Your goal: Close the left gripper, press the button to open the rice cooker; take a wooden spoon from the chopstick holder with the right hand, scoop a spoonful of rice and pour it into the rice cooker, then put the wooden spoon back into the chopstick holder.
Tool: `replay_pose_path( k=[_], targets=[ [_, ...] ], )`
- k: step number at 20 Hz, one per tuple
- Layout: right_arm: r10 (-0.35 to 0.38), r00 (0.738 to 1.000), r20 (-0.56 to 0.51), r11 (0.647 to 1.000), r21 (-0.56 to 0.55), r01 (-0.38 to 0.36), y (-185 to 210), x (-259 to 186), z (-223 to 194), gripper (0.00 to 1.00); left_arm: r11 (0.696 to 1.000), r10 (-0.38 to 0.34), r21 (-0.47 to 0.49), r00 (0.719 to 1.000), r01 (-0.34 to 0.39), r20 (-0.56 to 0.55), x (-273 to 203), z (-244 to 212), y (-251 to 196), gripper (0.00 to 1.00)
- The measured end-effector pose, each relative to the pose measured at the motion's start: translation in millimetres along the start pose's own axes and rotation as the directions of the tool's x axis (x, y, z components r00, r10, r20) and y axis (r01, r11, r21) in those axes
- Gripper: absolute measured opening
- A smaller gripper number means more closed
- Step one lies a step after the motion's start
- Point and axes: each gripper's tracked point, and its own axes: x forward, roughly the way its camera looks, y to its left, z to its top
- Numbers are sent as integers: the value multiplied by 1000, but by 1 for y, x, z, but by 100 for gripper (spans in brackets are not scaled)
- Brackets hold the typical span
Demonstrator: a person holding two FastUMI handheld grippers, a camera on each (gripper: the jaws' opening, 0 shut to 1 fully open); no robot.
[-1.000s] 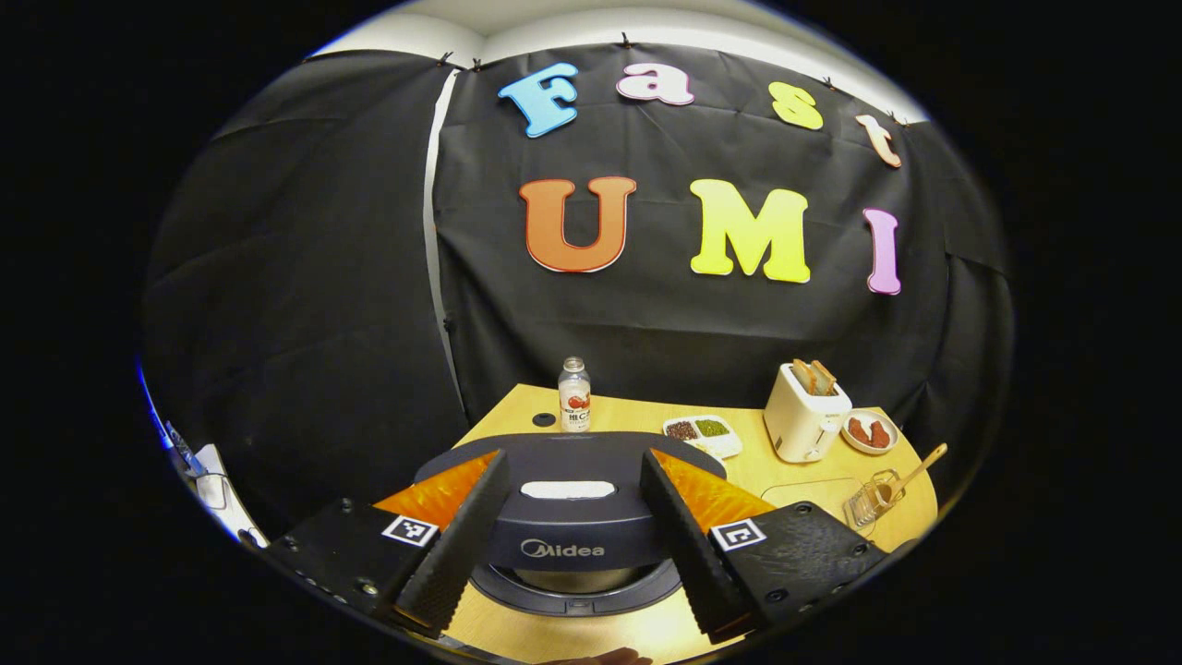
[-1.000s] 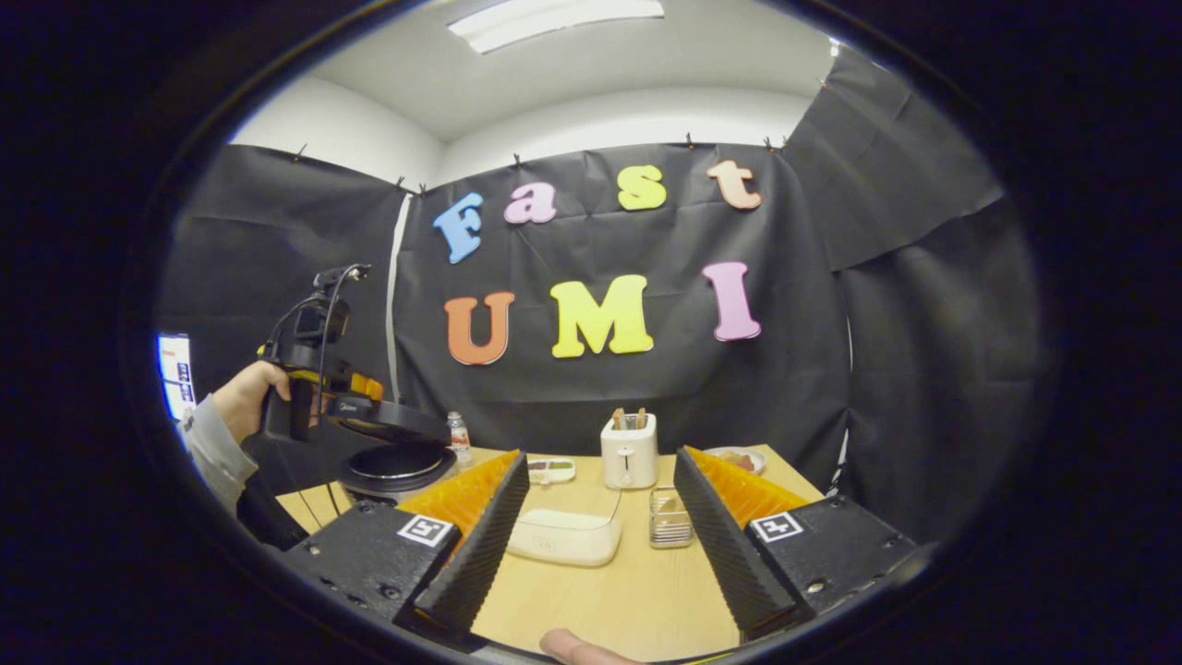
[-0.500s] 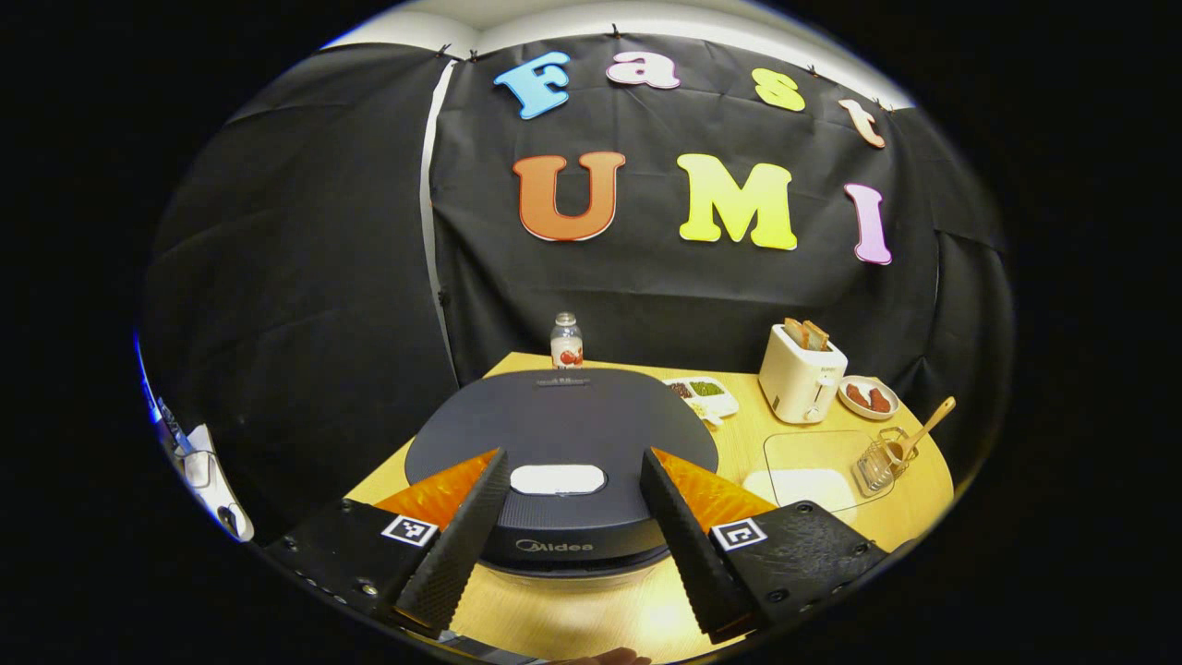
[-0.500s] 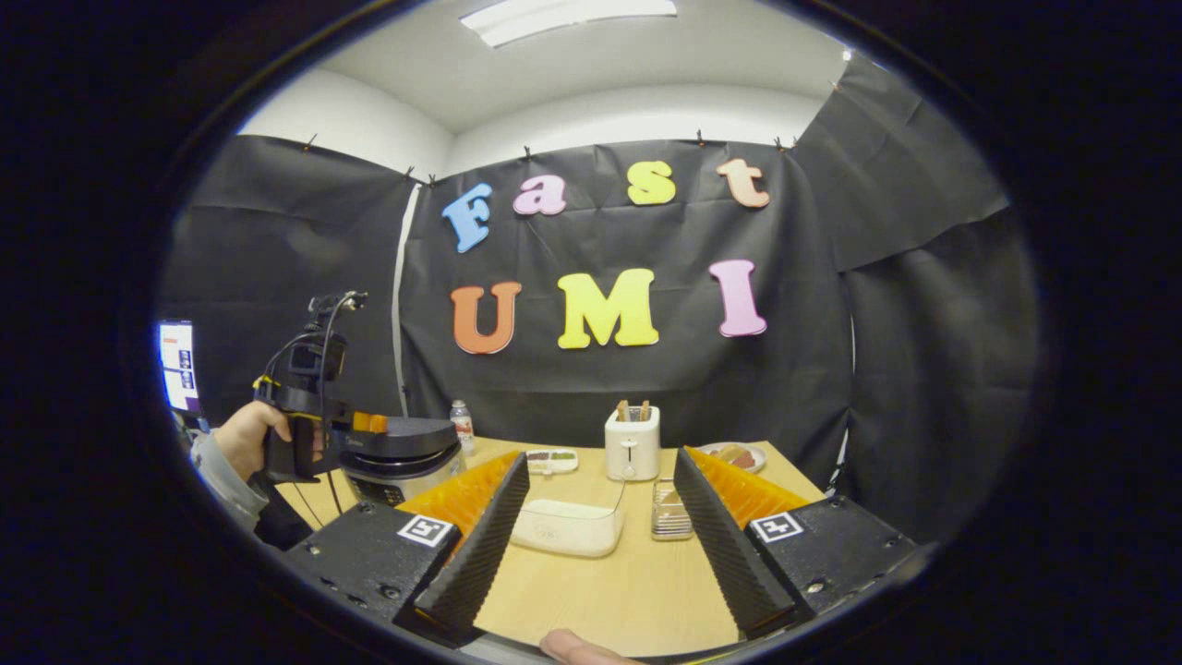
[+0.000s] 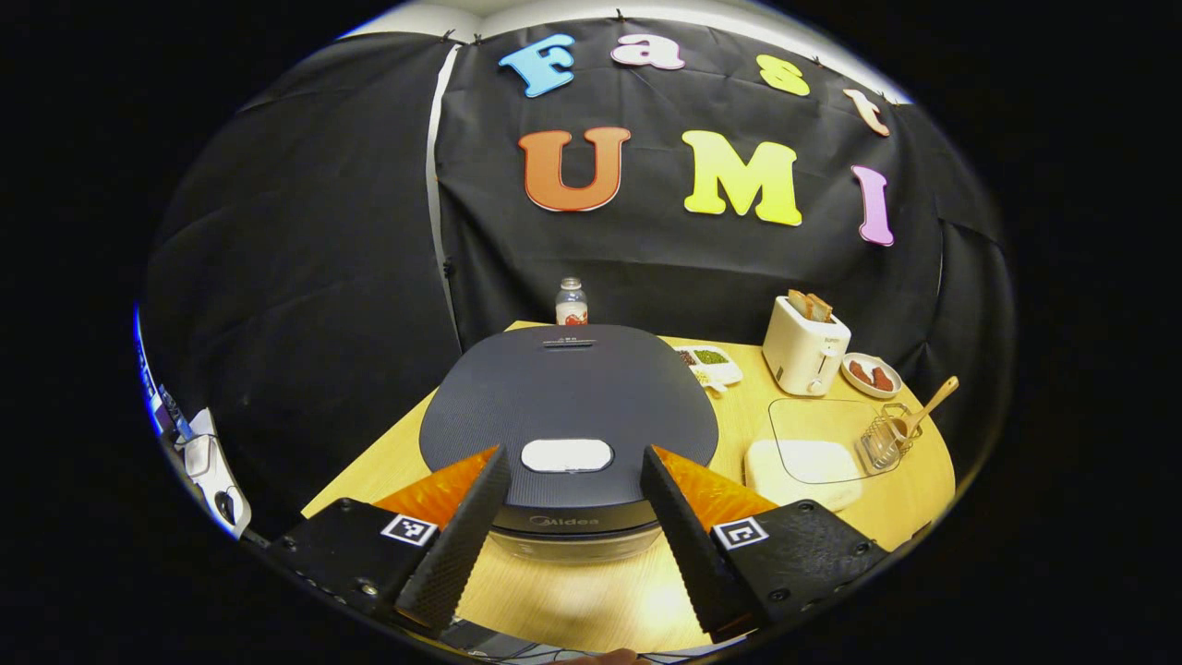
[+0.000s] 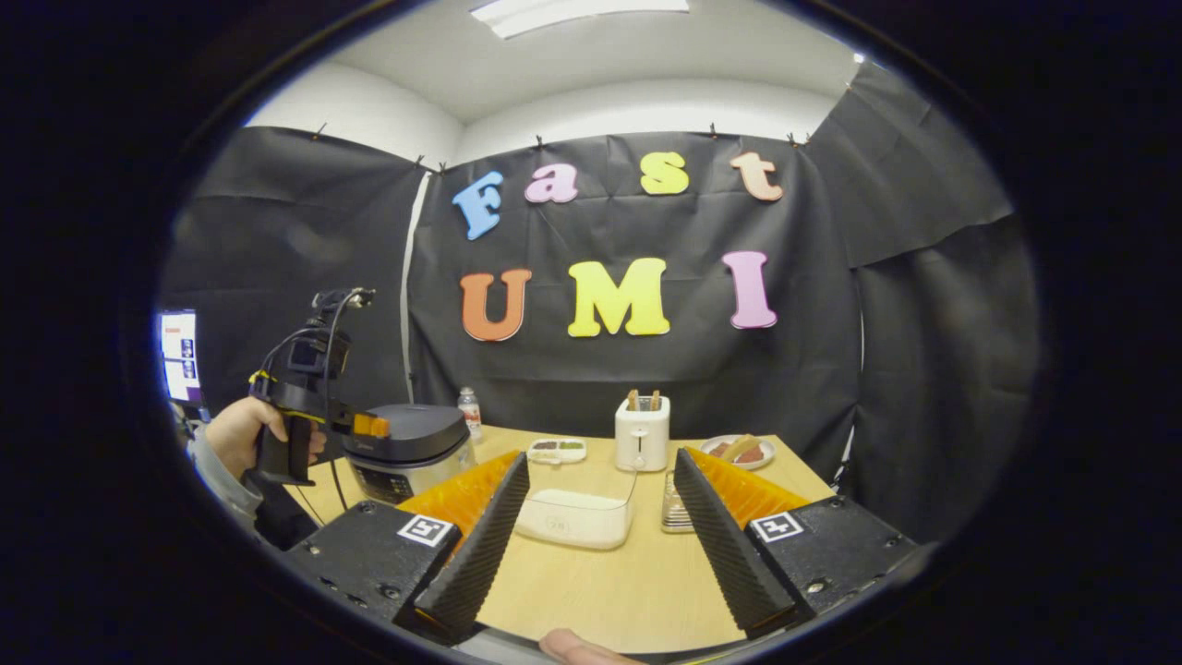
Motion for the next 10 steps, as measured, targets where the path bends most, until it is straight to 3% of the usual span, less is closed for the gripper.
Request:
replay_pose_path(
  k=[1,2,7,8,10],
  targets=[
    [0,1000,-2,1000,-3,0,1,0,0,100,1000,-3,1,1000,3,5,-2,0,0,94],
    [2,1000,-4,1000,-5,-2,1,0,-2,94,1000,-7,6,1000,7,19,-2,-1,0,94],
    [-2,1000,-16,1000,-10,1,3,4,-6,94,1000,-11,-9,994,12,110,-1,-3,-1,94],
    [-1,1000,-20,1000,-13,1,4,6,-8,100,1000,-9,-12,995,10,104,2,-9,-1,94],
    [-4,1000,-25,1000,-16,4,3,8,-11,94,1000,-4,-18,990,7,142,-1,-10,0,95]
  ],
)
